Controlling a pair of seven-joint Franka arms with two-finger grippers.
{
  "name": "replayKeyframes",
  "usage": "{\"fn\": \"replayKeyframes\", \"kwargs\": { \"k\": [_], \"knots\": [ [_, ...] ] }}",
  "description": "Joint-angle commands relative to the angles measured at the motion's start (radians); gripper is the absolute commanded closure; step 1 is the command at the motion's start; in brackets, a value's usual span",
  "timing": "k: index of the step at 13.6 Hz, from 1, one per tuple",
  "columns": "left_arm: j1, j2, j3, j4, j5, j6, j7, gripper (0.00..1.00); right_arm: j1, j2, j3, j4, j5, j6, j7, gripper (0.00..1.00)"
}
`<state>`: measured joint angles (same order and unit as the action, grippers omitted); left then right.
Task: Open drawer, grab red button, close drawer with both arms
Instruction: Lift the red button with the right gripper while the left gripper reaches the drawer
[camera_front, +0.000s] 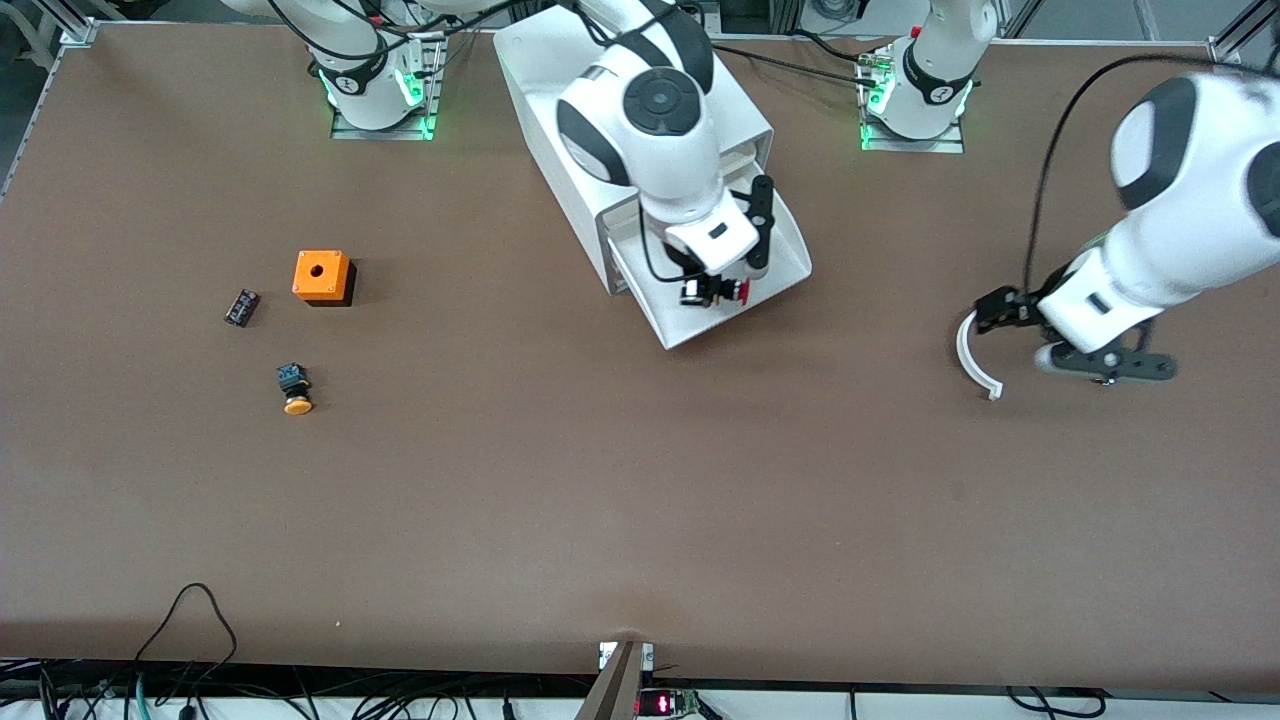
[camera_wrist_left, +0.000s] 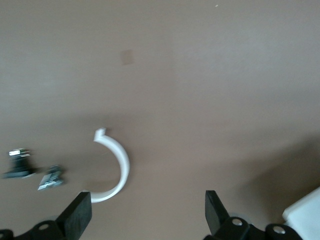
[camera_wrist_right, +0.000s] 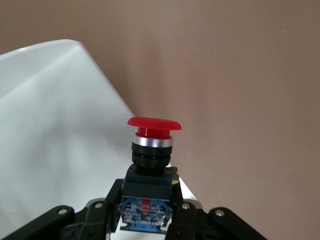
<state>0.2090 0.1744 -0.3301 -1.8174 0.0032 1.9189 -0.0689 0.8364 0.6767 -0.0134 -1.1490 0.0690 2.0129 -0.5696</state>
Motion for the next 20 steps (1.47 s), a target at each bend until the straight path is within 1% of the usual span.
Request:
{"fn": "replayKeyframes", "kwargs": {
  "k": [1, 3, 5, 7, 9, 10, 12, 14, 15, 17, 18, 20],
  "knots": [
    [-0.043, 0.028, -0.006, -0.091, -0.045, 0.138, -0.106, 0.0, -0.12, -0.058, -0.007, -0.063, 0.02, -0.026, 0.092, 0.74],
    [-0.1, 0.04, -0.006, -0.164, -0.077, 0.268, -0.19, 0.0, -0.195, -0.106, -0.019, -0.147, 0.026, -0.026, 0.175, 0.74],
    [-0.158, 0.069, -0.007, -0.242, -0.077, 0.391, -0.296, 0.0, -0.278, -0.143, -0.019, -0.233, 0.035, -0.014, 0.313, 0.74],
    [-0.181, 0.091, -0.068, -0.299, -0.077, 0.484, -0.443, 0.0, -0.313, -0.17, -0.02, -0.3, 0.032, -0.02, 0.405, 0.74],
    [-0.197, 0.097, -0.107, -0.33, -0.077, 0.496, -0.528, 0.0, -0.367, -0.187, -0.027, -0.383, 0.022, -0.016, 0.537, 0.74],
    [-0.2, 0.097, -0.13, -0.347, -0.077, 0.496, -0.554, 0.0, -0.41, -0.189, -0.027, -0.423, 0.008, -0.013, 0.563, 0.74],
    [-0.198, 0.096, -0.193, -0.379, -0.091, 0.488, -0.624, 0.0, -0.483, -0.19, -0.027, -0.492, -0.026, 0.015, 0.574, 0.74],
    [-0.198, 0.086, -0.268, -0.413, -0.114, 0.482, -0.696, 0.0, -0.554, -0.194, -0.027, -0.559, -0.087, 0.076, 0.564, 0.73],
    [-0.197, 0.083, -0.303, -0.419, -0.115, 0.474, -0.715, 0.0, -0.583, -0.195, -0.027, -0.586, -0.1, 0.108, 0.559, 0.73],
    [-0.197, 0.083, -0.384, -0.419, -0.123, 0.434, -0.721, 0.0, -0.596, -0.194, -0.028, -0.645, -0.123, 0.17, 0.556, 0.73],
    [-0.197, 0.08, -0.409, -0.425, -0.126, 0.431, -0.723, 0.0, -0.597, -0.195, -0.028, -0.685, -0.168, 0.219, 0.557, 0.73],
    [-0.197, 0.073, -0.429, -0.444, -0.156, 0.43, -0.723, 0.0, -0.606, -0.195, -0.027, -0.765, -0.186, 0.329, 0.557, 0.73]
  ]
}}
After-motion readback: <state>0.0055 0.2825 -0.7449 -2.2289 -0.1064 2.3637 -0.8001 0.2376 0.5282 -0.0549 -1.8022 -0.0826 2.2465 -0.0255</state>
